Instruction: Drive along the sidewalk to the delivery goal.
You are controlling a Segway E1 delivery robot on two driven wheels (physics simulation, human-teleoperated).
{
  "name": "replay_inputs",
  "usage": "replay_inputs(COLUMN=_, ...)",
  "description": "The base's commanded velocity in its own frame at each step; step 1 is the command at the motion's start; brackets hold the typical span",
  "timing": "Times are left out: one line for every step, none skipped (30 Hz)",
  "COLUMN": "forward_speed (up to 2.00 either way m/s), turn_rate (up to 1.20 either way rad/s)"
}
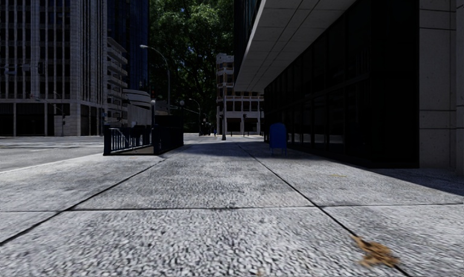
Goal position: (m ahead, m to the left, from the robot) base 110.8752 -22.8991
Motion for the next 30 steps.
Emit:
replay_inputs(forward_speed=2.00, turn_rate=0.00)
replay_inputs(forward_speed=2.00, turn_rate=0.00)
replay_inputs(forward_speed=2.00, turn_rate=0.00)
replay_inputs(forward_speed=2.00, turn_rate=0.00)
replay_inputs(forward_speed=2.00, turn_rate=0.00)
replay_inputs(forward_speed=2.00, turn_rate=0.00)
replay_inputs(forward_speed=2.00, turn_rate=0.00)
replay_inputs(forward_speed=2.00, turn_rate=0.00)
replay_inputs(forward_speed=2.00, turn_rate=0.00)
replay_inputs(forward_speed=2.00, turn_rate=0.00)
replay_inputs(forward_speed=2.00, turn_rate=0.00)
replay_inputs(forward_speed=2.00, turn_rate=0.00)
replay_inputs(forward_speed=2.00, turn_rate=0.00)
replay_inputs(forward_speed=2.00, turn_rate=0.00)
replay_inputs(forward_speed=2.00, turn_rate=0.00)
replay_inputs(forward_speed=2.00, turn_rate=0.00)
replay_inputs(forward_speed=2.00, turn_rate=0.00)
replay_inputs(forward_speed=2.00, turn_rate=0.00)
replay_inputs(forward_speed=2.00, turn_rate=0.00)
replay_inputs(forward_speed=2.00, turn_rate=0.00)
replay_inputs(forward_speed=2.00, turn_rate=0.00)
replay_inputs(forward_speed=2.00, turn_rate=0.00)
replay_inputs(forward_speed=2.00, turn_rate=0.00)
replay_inputs(forward_speed=2.00, turn_rate=0.00)
replay_inputs(forward_speed=2.00, turn_rate=0.00)
replay_inputs(forward_speed=2.00, turn_rate=0.00)
replay_inputs(forward_speed=2.00, turn_rate=0.00)
replay_inputs(forward_speed=2.00, turn_rate=0.00)
replay_inputs(forward_speed=2.00, turn_rate=0.00)
replay_inputs(forward_speed=2.00, turn_rate=0.00)
